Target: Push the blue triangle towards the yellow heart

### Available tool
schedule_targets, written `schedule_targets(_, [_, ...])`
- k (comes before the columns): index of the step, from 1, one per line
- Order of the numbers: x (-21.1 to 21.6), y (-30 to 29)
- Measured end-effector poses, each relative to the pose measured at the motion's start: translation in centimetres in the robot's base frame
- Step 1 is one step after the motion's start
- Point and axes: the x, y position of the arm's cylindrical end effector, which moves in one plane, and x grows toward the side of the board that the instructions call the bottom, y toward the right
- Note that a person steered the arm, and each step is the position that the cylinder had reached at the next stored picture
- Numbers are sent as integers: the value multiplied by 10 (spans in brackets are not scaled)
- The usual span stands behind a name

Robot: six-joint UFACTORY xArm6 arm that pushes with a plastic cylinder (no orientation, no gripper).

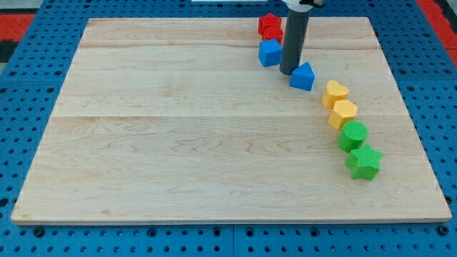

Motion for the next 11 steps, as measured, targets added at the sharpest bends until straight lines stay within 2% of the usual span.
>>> schedule_targets(4, [30,-19])
schedule_targets(9, [26,27])
schedule_targets(11, [26,11])
